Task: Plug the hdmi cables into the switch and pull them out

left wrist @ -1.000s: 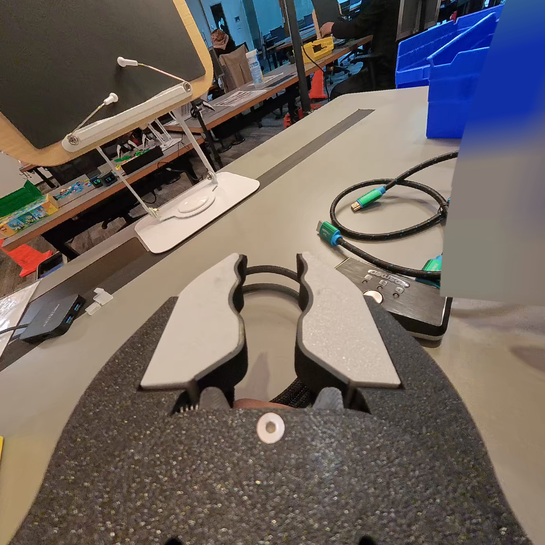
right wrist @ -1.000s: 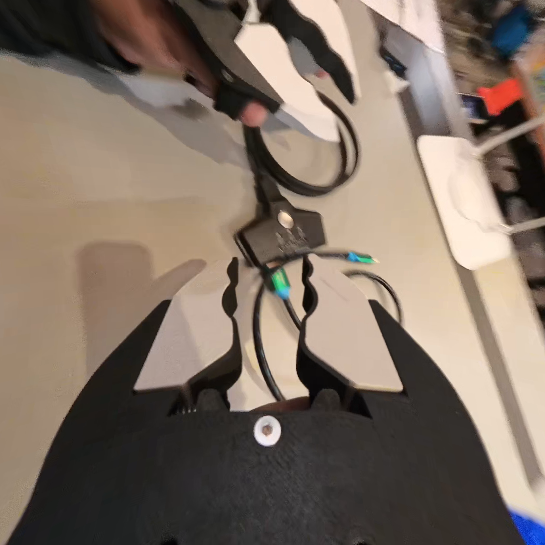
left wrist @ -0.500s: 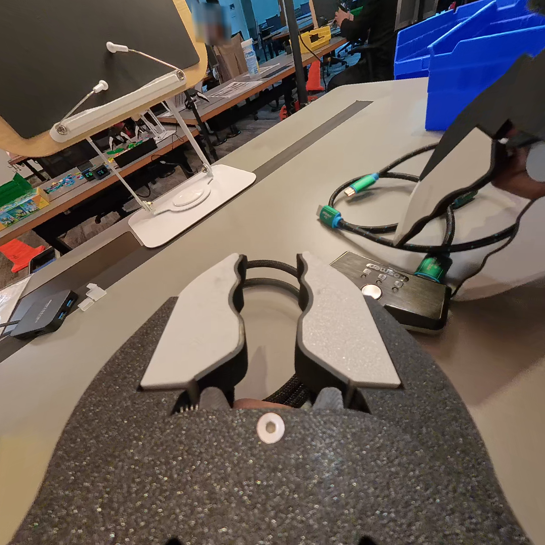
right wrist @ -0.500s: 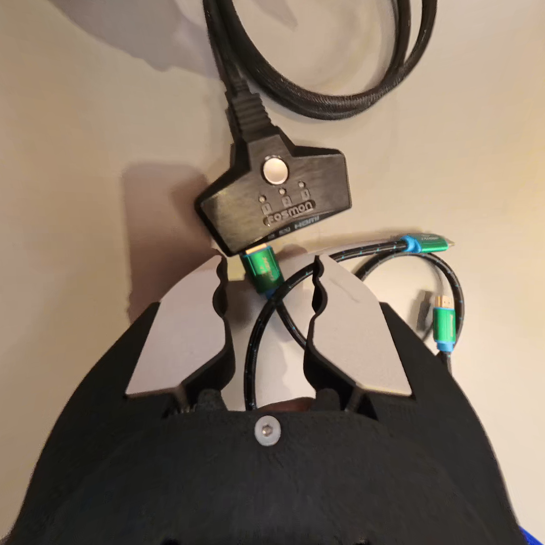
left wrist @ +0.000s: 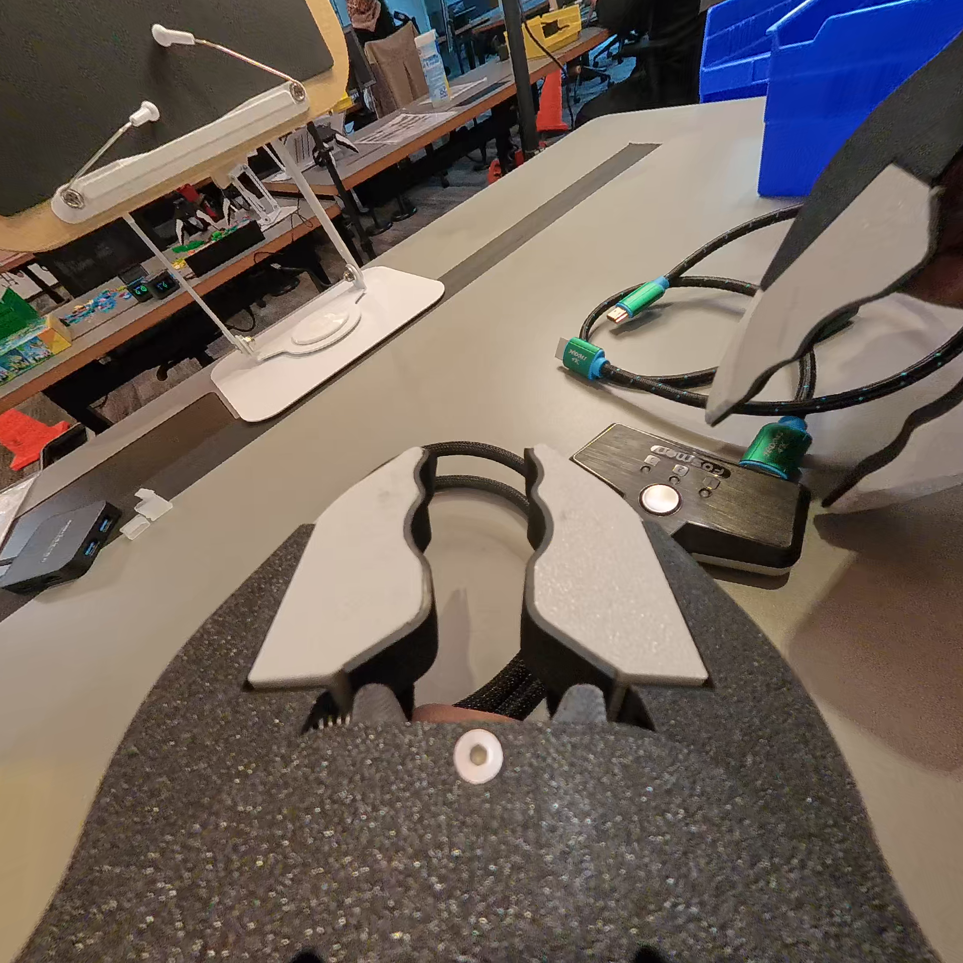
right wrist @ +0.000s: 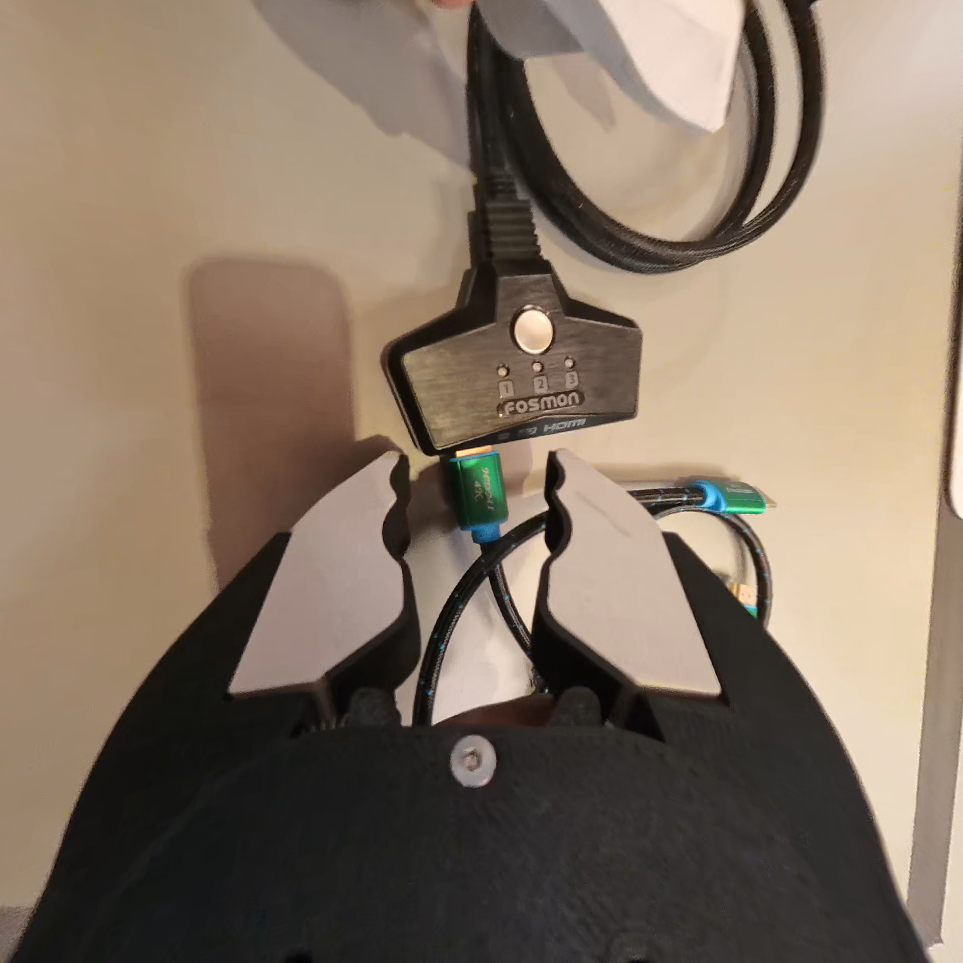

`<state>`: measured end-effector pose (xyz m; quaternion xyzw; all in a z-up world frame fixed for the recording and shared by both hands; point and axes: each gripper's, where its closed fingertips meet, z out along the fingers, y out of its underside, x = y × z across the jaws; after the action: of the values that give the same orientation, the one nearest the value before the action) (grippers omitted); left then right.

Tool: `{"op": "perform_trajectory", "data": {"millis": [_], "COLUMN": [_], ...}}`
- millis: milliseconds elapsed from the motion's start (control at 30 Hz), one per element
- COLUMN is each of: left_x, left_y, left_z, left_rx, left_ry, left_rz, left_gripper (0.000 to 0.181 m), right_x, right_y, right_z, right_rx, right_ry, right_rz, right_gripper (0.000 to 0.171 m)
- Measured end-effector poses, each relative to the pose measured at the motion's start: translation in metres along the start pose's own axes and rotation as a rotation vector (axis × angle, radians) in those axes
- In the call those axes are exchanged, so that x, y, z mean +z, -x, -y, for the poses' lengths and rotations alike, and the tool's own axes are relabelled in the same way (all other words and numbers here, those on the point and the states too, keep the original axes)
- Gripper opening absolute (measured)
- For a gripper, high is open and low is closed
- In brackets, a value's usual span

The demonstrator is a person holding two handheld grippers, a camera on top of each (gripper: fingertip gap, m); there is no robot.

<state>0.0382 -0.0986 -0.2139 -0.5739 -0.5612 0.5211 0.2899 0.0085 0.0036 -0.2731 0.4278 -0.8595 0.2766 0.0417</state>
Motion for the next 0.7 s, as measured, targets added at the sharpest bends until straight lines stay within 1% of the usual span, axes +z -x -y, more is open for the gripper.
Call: {"op": "perform_trajectory", "data": {"millis": [33, 67, 100, 167, 333, 467, 600, 700], "left_x": [0.0, 0.0, 0.0, 0.001, -0.001, -0.004, -0.008, -0.012], "left_y": [-0.001, -0.001, -0.002, -0.004, -0.007, -0.013, -0.019, -0.025], "left_z": [0.0, -0.001, -0.001, -0.002, -0.001, 0.0, 0.0, 0.001], "left_rx": [-0.001, -0.002, -0.002, -0.003, -0.093, -0.278, -0.523, -0.675], "left_ry": [0.002, 0.004, 0.006, 0.013, 0.015, 0.038, 0.075, 0.098], "left_rz": [-0.003, -0.007, -0.011, -0.024, -0.076, -0.181, -0.298, -0.373], "left_gripper": [0.033, 0.033, 0.033, 0.033, 0.033, 0.033, 0.034, 0.035], "right_x": [0.004, 0.006, 0.007, 0.009, 0.011, 0.013, 0.012, 0.006], "right_y": [0.001, 0.0, 0.0, 0.005, 0.007, 0.006, 0.003, -0.002], "right_z": [-0.004, -0.006, -0.006, -0.005, -0.006, 0.0, 0.012, 0.015], "right_rx": [-0.007, 0.0, 0.012, 0.033, 0.141, 0.143, 0.215, 0.253], "right_ry": [0.025, 0.028, 0.023, 0.015, 0.026, -0.03, -0.133, -0.174], "right_rz": [0.017, 0.034, 0.062, 0.142, 0.266, 0.218, 0.153, 0.098], "right_gripper": [0.047, 0.038, 0.036, 0.026, 0.023, 0.021, 0.021, 0.021]}}
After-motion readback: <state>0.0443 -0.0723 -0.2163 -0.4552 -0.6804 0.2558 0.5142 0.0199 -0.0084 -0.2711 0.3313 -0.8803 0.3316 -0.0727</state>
